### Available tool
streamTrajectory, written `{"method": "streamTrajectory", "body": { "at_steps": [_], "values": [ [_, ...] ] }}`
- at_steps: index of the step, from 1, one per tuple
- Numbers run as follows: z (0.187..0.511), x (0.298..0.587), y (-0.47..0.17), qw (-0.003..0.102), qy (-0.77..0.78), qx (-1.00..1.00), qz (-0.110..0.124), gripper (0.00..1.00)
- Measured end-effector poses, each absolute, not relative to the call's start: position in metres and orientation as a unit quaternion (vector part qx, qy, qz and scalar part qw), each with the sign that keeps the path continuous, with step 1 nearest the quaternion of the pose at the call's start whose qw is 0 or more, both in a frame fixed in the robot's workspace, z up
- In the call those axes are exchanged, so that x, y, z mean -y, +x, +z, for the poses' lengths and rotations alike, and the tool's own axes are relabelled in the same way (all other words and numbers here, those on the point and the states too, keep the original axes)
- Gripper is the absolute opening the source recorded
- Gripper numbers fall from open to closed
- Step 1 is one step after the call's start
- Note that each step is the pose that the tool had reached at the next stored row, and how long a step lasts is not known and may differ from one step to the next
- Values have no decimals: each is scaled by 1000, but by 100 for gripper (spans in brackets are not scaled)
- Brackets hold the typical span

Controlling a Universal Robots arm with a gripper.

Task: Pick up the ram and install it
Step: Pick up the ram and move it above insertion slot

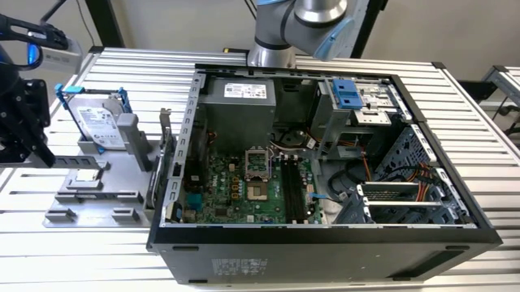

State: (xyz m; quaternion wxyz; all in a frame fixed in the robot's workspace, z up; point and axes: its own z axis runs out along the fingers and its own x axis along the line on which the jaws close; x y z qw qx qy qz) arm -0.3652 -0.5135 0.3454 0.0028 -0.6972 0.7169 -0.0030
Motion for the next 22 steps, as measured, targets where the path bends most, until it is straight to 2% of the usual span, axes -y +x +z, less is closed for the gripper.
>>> {"method": "streamTrajectory", "body": {
  "at_steps": [22],
  "values": [
    [366,513,-365,3,-697,-717,-3,0]
  ]
}}
